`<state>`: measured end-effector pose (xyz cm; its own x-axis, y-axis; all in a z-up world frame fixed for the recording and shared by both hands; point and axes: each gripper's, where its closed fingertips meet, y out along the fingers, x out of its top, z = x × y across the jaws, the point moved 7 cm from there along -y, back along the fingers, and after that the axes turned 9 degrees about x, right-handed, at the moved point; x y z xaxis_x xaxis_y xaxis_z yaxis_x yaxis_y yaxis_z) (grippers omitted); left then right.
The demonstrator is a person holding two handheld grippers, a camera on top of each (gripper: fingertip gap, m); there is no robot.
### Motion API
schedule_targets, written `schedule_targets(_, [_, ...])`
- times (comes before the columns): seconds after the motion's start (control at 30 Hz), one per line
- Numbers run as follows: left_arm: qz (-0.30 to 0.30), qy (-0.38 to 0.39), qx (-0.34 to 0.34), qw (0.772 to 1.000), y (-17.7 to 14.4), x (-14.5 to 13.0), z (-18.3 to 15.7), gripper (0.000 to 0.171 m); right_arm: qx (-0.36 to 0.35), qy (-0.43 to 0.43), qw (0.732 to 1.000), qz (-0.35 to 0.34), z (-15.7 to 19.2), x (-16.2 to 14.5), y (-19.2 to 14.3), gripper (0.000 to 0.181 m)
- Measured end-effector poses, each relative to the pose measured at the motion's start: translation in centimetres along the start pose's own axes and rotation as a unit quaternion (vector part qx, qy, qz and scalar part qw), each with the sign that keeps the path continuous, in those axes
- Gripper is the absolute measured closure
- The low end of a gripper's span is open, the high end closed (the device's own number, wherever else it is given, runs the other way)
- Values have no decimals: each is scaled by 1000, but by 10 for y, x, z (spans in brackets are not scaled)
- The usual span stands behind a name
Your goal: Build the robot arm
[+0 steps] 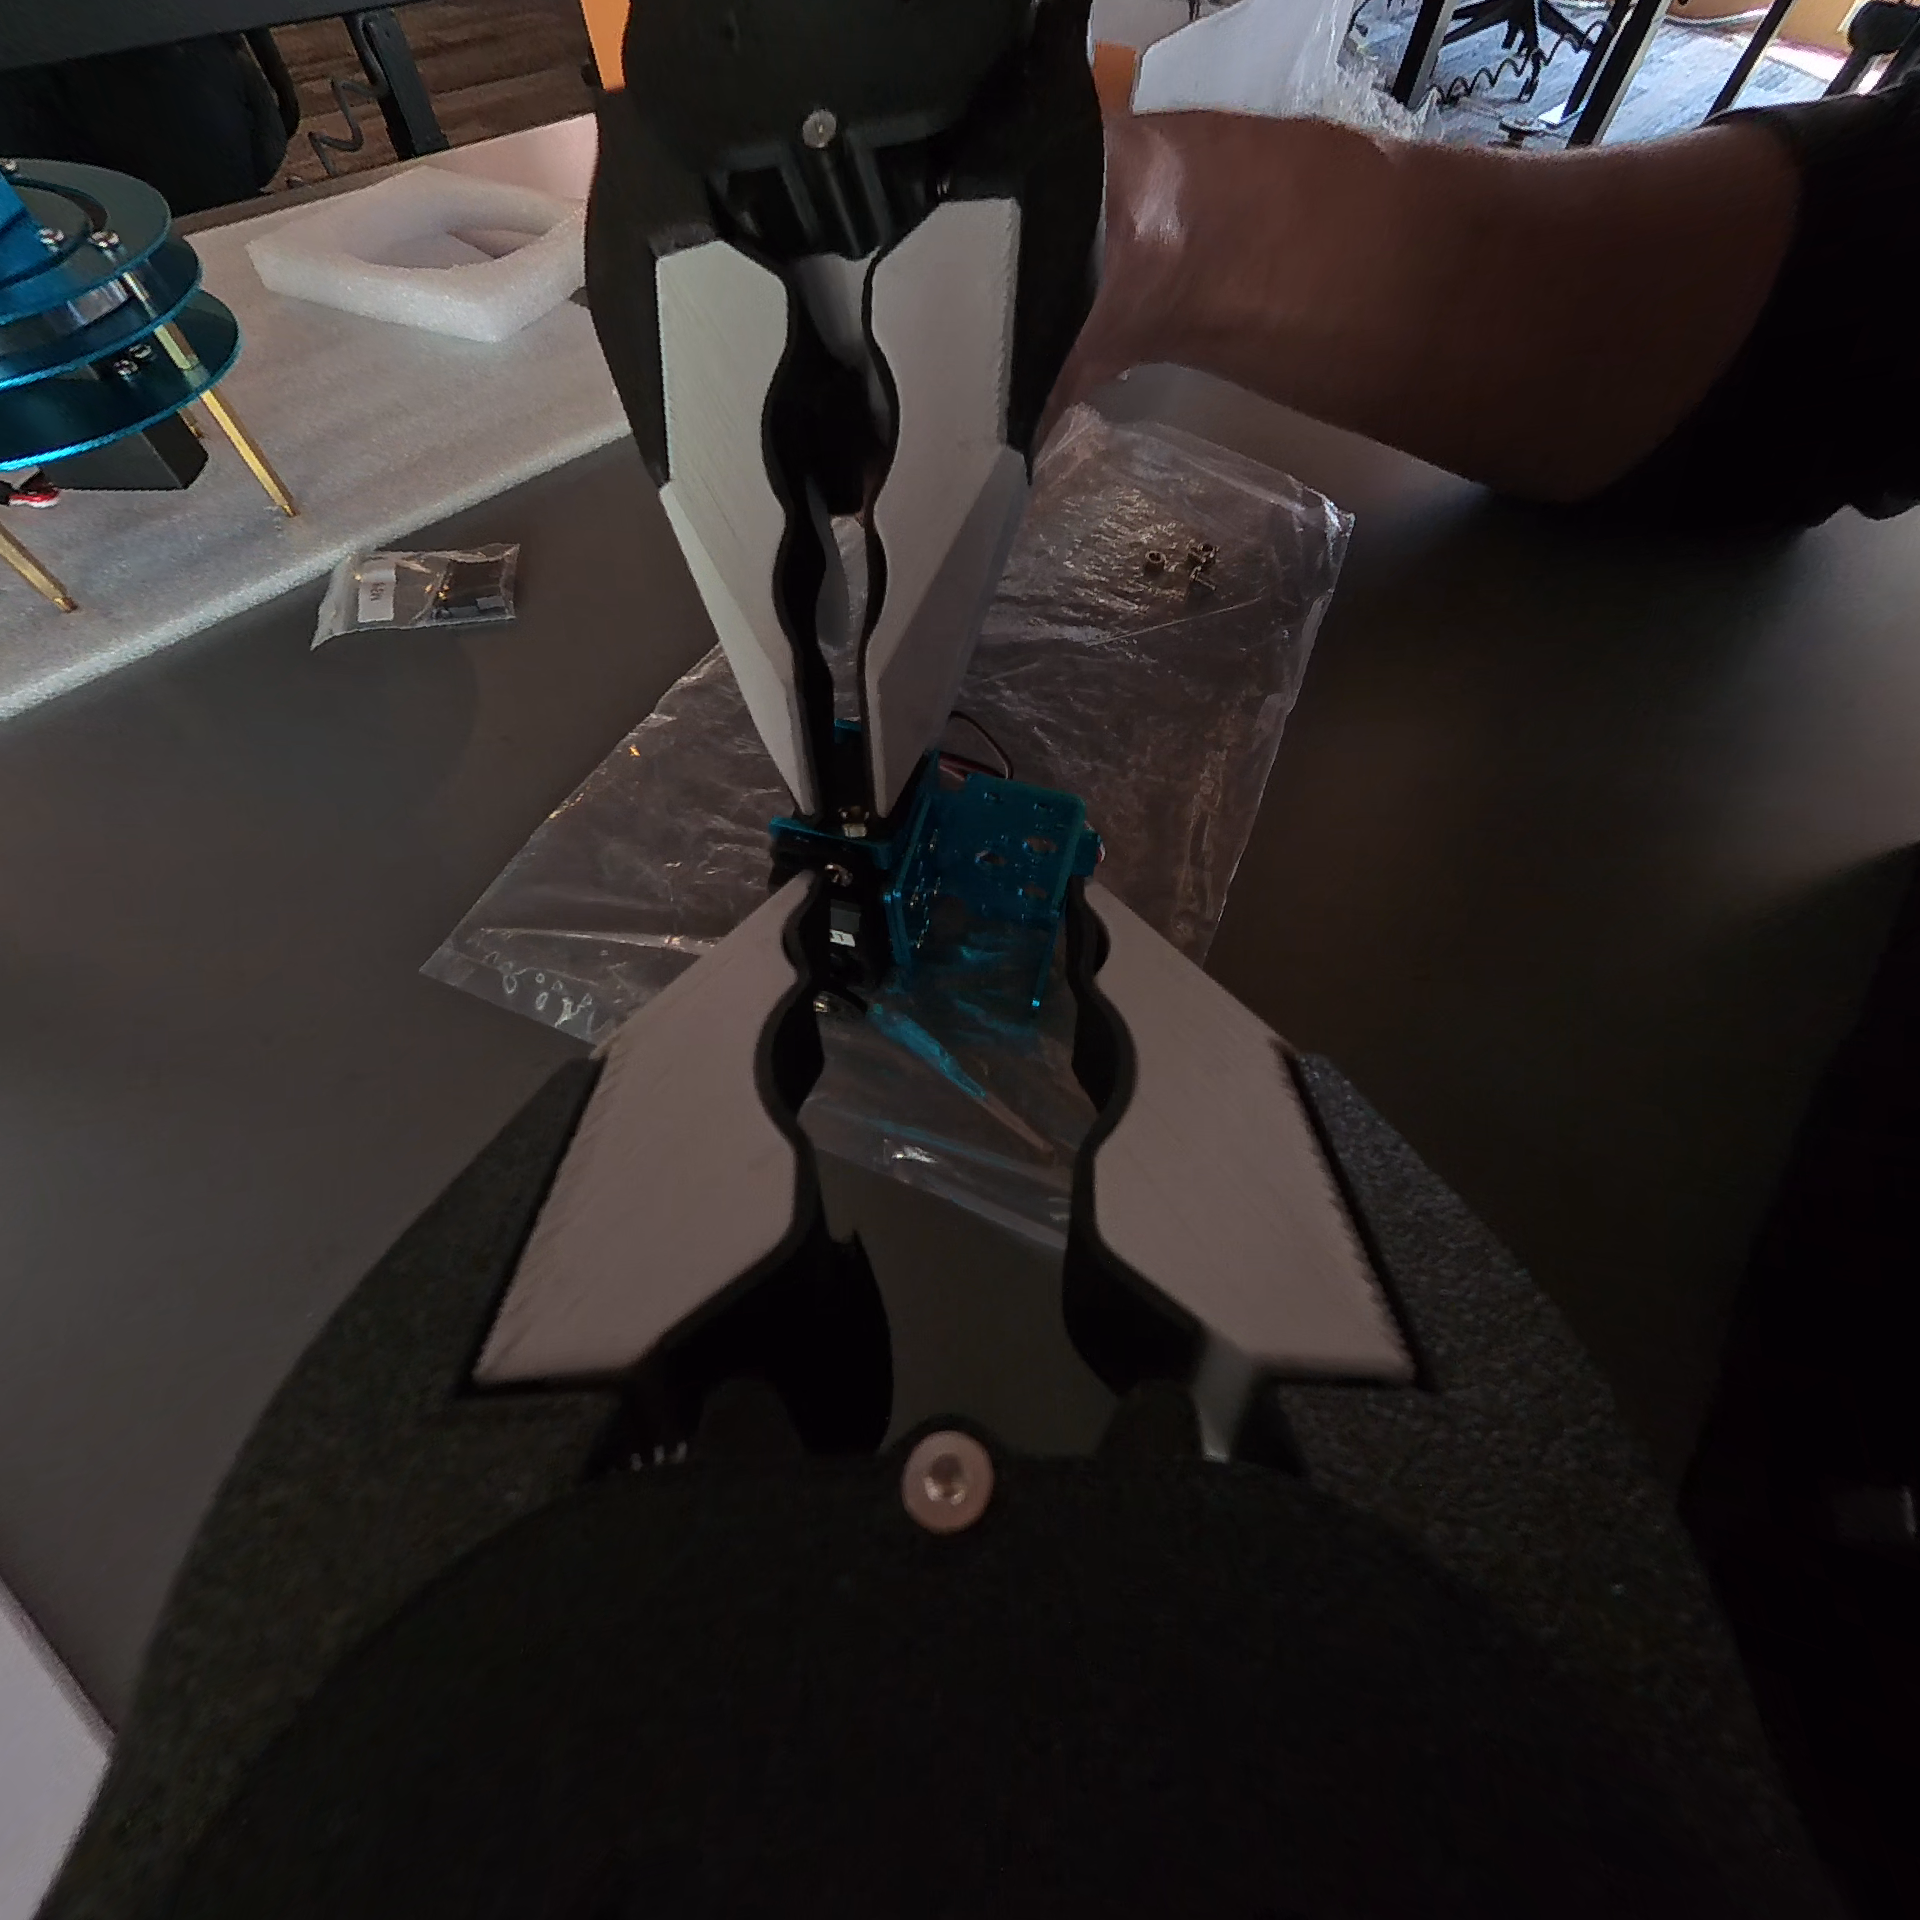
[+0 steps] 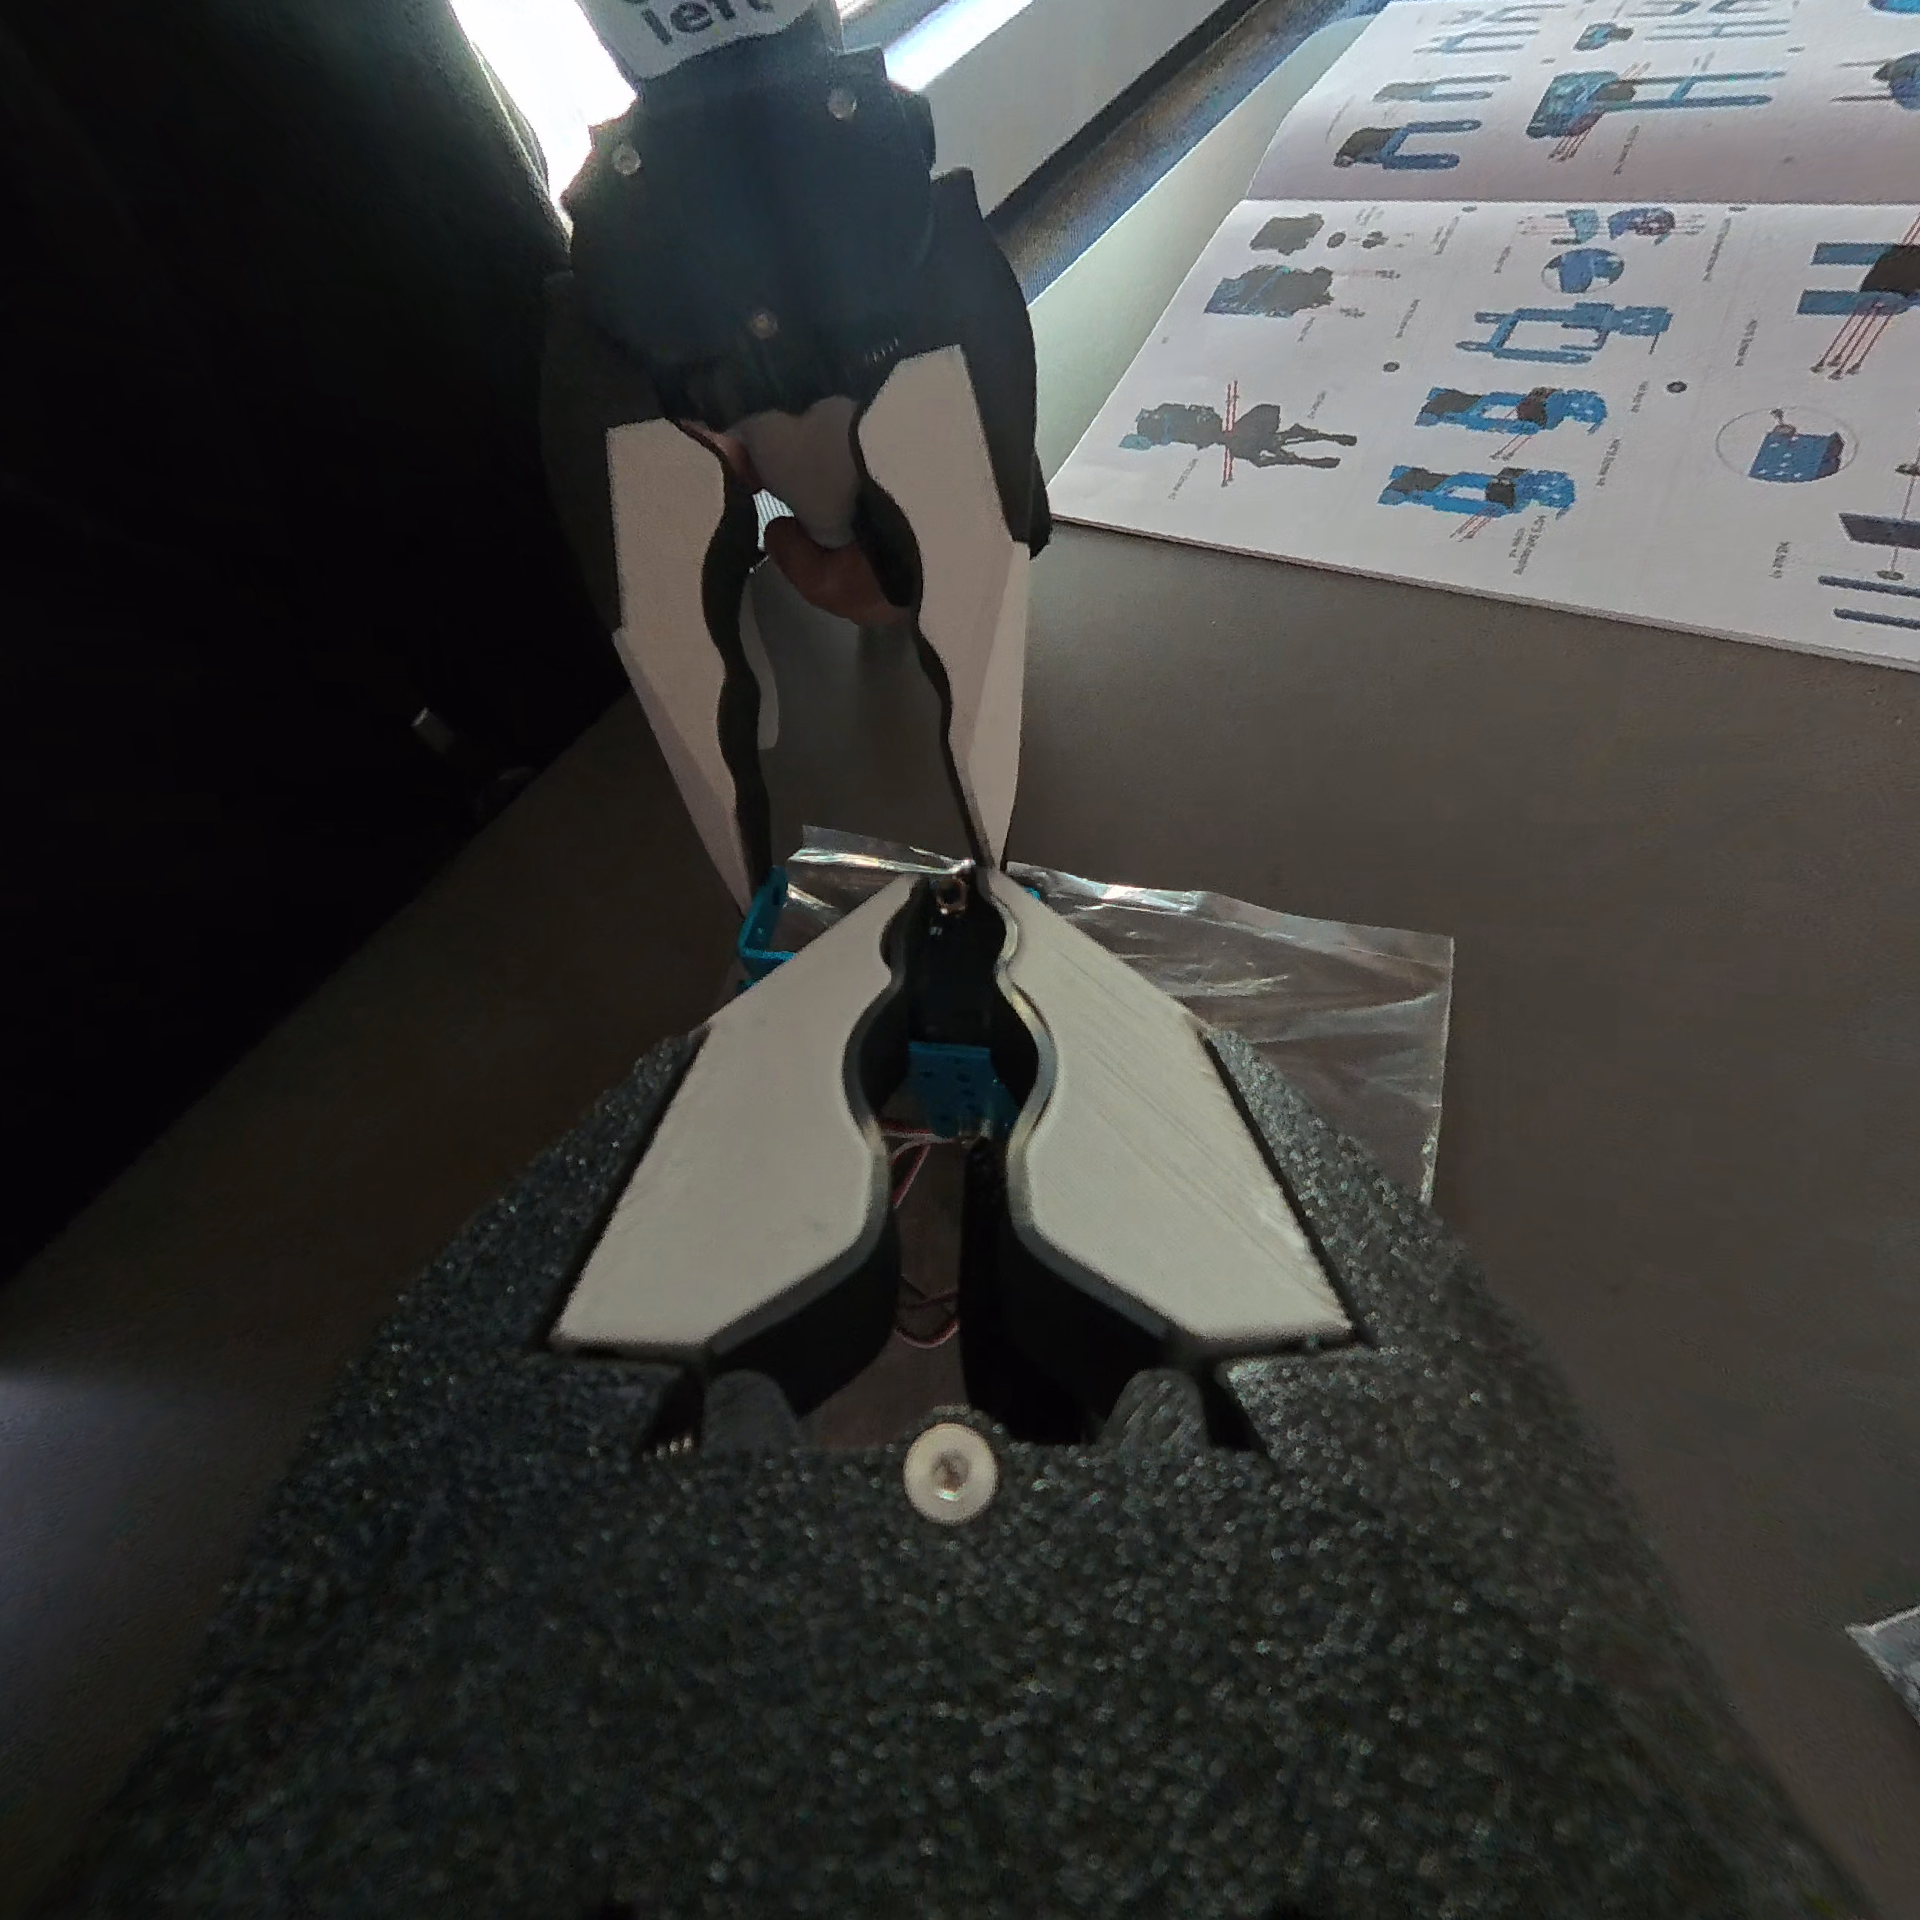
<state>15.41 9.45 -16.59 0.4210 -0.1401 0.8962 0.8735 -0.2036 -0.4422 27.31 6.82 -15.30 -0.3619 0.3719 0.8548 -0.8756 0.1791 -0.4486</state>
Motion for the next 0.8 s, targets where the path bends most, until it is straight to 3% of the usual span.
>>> schedule_targets(0.53, [-1,0,-2,1000,1,0,0,127,39,34,998,-34,-3,-4,-2,170])
schedule_targets(0.7, [-1,1,-3,1000,1,1,0,127,17,32,999,-14,-1,4,-15,171])
schedule_targets(0.8, [-1,3,-4,1000,1,1,0,127,-10,32,998,49,-2,6,-19,174])
